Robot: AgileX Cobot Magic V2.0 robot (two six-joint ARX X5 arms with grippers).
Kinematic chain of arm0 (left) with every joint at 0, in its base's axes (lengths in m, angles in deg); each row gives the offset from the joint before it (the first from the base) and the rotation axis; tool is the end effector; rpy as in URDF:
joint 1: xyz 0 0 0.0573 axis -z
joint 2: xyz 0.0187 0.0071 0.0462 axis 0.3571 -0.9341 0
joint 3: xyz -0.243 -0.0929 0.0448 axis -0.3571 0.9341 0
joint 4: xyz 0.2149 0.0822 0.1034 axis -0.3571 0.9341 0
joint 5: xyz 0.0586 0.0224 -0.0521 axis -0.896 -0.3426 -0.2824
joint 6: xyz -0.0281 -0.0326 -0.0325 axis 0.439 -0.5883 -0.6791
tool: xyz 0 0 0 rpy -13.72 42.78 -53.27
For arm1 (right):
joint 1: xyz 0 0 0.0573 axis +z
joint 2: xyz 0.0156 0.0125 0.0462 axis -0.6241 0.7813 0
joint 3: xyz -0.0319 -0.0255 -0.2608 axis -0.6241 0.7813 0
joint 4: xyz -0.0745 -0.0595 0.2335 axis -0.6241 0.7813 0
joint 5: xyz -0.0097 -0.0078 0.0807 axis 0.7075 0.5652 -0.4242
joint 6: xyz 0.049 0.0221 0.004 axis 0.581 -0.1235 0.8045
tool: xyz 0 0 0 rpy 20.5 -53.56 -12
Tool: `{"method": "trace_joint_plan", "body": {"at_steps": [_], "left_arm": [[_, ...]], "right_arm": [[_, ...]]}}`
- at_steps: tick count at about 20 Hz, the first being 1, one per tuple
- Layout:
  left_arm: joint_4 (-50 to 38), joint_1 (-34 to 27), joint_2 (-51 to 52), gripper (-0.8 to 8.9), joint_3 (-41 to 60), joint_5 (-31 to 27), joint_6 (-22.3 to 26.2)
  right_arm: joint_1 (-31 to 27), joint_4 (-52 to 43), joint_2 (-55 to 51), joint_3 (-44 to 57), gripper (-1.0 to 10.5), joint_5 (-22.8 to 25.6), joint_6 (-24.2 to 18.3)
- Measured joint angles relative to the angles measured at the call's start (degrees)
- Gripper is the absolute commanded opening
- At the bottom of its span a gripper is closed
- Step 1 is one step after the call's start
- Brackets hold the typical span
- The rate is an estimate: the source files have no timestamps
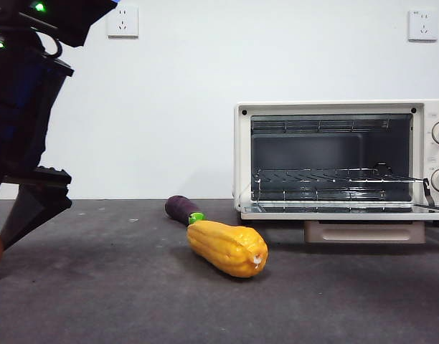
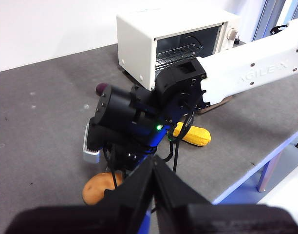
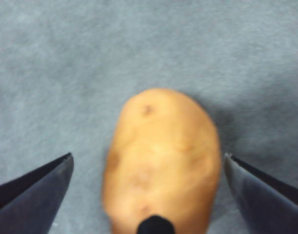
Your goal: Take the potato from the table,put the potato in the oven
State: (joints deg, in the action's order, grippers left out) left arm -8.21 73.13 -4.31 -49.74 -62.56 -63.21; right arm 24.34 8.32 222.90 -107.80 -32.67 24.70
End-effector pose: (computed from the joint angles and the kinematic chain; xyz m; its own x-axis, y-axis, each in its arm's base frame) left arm -0.0291 0.0518 0.3716 0.7882 -0.5223 -0.3254 0.5359 0.8425 -0.0542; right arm 0.2385 0.4731 0.1716 0.1535 0.5054 -0.8491 -0.9036 0.4197 0.0865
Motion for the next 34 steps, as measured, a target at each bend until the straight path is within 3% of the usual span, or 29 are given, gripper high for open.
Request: {"method": "trace_joint_plan", "body": {"at_steps": [3,5,6,14,19,24,28,34], "left_arm": [[0.0,0.15,0.0,-0.06,0.0,-0.2,0.5],[0.0,0.15,0.0,-0.06,0.0,-0.2,0.52],[0.0,0.15,0.0,-0.06,0.0,-0.2,0.52],[0.0,0.22,0.0,-0.06,0.0,0.02,0.5],[0.0,0.22,0.0,-0.06,0.0,0.04,0.52],[0.0,0.22,0.0,-0.06,0.0,0.02,0.55],[0.0,0.24,0.0,-0.06,0.0,0.02,0.55],[0.0,0.24,0.0,-0.05,0.0,-0.2,0.55]], "right_arm": [[0.37,2.01,0.0,0.0,3.9,0.04,-0.15],[0.46,3.02,0.0,0.0,0.2,0.04,-0.09],[0.57,3.02,0.0,0.0,-0.1,0.13,-0.13],[1.05,5.31,0.0,-0.98,0.0,0.28,3.69],[0.35,19.12,0.04,-12.85,0.0,0.48,4.59],[-1.07,35.15,0.04,-28.89,0.0,4.59,4.61],[-1.97,35.69,0.0,-34.88,0.0,6.67,4.61],[-1.88,35.76,-2.8,-33.53,0.0,5.09,4.63]]}}
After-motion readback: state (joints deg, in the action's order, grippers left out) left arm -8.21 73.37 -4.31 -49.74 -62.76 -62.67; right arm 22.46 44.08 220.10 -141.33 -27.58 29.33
